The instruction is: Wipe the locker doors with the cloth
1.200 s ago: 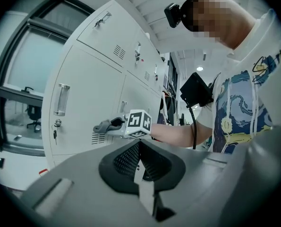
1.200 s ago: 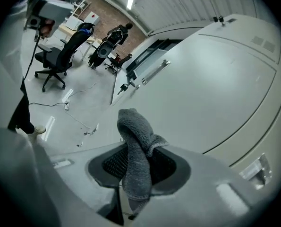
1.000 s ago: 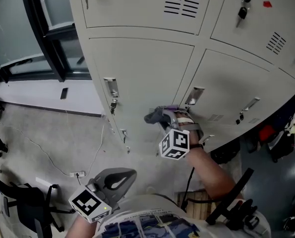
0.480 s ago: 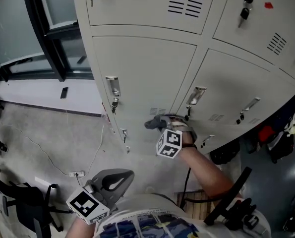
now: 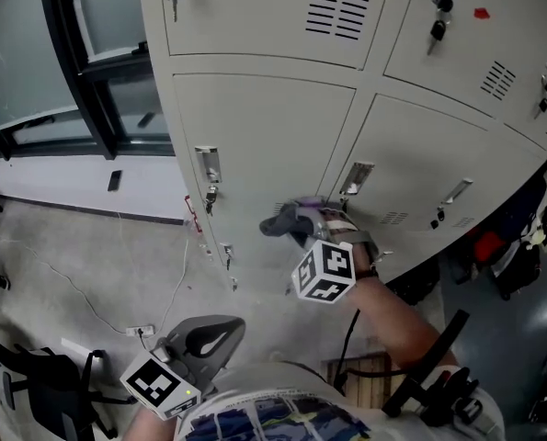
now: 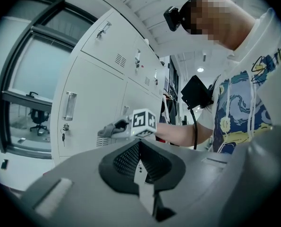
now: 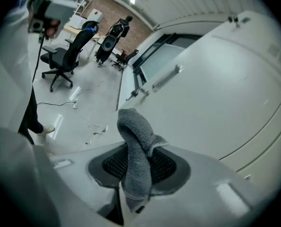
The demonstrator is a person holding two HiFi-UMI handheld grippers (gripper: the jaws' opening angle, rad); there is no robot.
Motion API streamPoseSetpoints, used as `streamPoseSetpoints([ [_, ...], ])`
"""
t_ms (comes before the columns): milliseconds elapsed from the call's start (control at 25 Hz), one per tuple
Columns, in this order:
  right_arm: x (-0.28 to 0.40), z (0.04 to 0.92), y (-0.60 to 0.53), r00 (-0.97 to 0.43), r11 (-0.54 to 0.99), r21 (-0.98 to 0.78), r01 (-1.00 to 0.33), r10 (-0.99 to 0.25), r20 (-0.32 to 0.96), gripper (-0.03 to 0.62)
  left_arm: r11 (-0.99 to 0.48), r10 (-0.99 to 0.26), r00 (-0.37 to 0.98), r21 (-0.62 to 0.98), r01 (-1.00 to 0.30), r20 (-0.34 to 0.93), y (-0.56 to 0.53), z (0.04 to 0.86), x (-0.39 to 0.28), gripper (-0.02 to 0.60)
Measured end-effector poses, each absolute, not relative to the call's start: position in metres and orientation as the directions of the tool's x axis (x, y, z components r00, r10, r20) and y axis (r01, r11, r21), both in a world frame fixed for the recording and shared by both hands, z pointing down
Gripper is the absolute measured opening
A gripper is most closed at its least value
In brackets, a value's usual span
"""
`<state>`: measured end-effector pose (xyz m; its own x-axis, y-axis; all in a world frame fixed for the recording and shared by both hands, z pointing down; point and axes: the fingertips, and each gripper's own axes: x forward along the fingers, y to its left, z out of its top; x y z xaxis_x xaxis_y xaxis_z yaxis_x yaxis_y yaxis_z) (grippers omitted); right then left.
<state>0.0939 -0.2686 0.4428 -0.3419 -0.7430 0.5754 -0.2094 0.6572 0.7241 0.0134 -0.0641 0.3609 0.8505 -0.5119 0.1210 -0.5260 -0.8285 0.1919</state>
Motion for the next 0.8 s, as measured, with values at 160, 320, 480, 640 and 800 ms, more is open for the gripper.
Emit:
streamPoseSetpoints([
  [160, 0.087, 0.322, -0.264, -0.385, 0.483, 0.842, -0.241, -0.844, 0.374, 0.114, -0.838, -0.501, 0.858, 0.183, -0.514, 0.112, -0.064, 0.359, 0.014, 0.000],
  [320, 0.094, 0.235, -0.271, -0.371, 0.318, 0.910, -0.267, -0.905, 0.207, 0.114, -0.851, -0.486, 0.868, 0.171, -0.497, 0.104, -0.061, 0.359, 0.016, 0.000],
  [480, 0.094, 0.182, -0.279, -0.368, 0.201, 0.942, -0.269, -0.925, 0.092, 0.114, -0.856, -0.479, 0.872, 0.166, -0.489, 0.102, -0.059, 0.358, 0.016, 0.000],
  [640, 0.087, 0.180, -0.296, -0.365, 0.181, 0.955, -0.235, -0.927, 0.086, 0.115, -0.856, -0.479, 0.872, 0.166, -0.490, 0.103, -0.059, 0.359, 0.017, 0.000],
  [800, 0.087, 0.212, -0.302, -0.355, 0.229, 0.944, -0.237, -0.925, 0.135, 0.115, -0.849, -0.490, 0.866, 0.170, -0.500, 0.099, -0.060, 0.360, 0.012, 0.000],
])
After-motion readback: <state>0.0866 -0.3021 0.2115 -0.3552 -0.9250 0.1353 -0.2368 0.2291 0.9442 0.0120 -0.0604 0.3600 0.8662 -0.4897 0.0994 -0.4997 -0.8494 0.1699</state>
